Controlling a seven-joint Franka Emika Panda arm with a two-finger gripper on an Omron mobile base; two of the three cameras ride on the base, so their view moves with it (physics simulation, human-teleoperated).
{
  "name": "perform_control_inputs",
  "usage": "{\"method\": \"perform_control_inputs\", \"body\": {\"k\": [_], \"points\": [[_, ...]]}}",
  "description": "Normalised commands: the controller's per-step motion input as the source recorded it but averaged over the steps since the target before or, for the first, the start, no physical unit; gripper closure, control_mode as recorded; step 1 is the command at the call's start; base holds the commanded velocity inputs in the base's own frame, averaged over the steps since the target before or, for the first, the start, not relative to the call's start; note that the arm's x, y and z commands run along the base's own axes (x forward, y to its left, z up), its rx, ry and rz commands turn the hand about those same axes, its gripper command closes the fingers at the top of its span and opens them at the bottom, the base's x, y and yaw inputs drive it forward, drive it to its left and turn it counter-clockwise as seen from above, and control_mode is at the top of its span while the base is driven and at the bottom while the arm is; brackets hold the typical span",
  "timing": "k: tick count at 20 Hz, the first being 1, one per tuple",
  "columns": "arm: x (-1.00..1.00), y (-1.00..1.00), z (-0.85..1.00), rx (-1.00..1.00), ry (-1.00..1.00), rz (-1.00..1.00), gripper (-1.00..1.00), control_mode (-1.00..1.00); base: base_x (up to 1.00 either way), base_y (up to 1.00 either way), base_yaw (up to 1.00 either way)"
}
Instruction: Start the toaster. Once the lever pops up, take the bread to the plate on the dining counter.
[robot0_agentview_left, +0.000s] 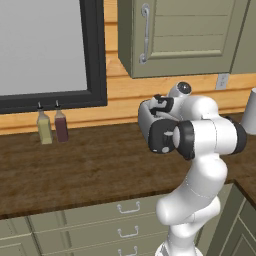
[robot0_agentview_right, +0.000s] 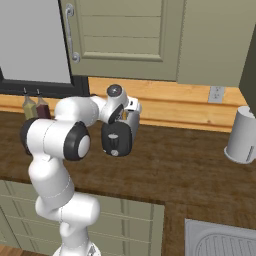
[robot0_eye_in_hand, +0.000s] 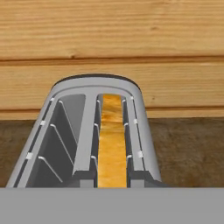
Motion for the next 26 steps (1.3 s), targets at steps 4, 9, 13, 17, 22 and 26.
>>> {"method": "perform_control_inputs", "body": {"k": [4,9,13,17,22,26], "points": [[-0.09,0.00,0.26,0.00,-0.13,0.00,1.00,-1.00,0.00,0.00,0.00],[-0.13,0.00,0.40,0.00,-0.05,-0.03,1.00,-1.00,0.00,0.00,0.00],[-0.47,0.00,0.56,0.00,-0.10,-0.05,1.00,-1.00,0.00,0.00,0.00],[-0.75,0.00,0.64,0.00,-0.08,-0.08,1.00,-1.00,0.00,0.00,0.00],[-0.93,0.00,0.36,0.00,-0.17,-0.05,1.00,-1.00,0.00,0.00,0.00],[-0.88,0.00,0.39,0.00,-0.15,-0.03,1.00,-1.00,0.00,0.00,0.00]]}}
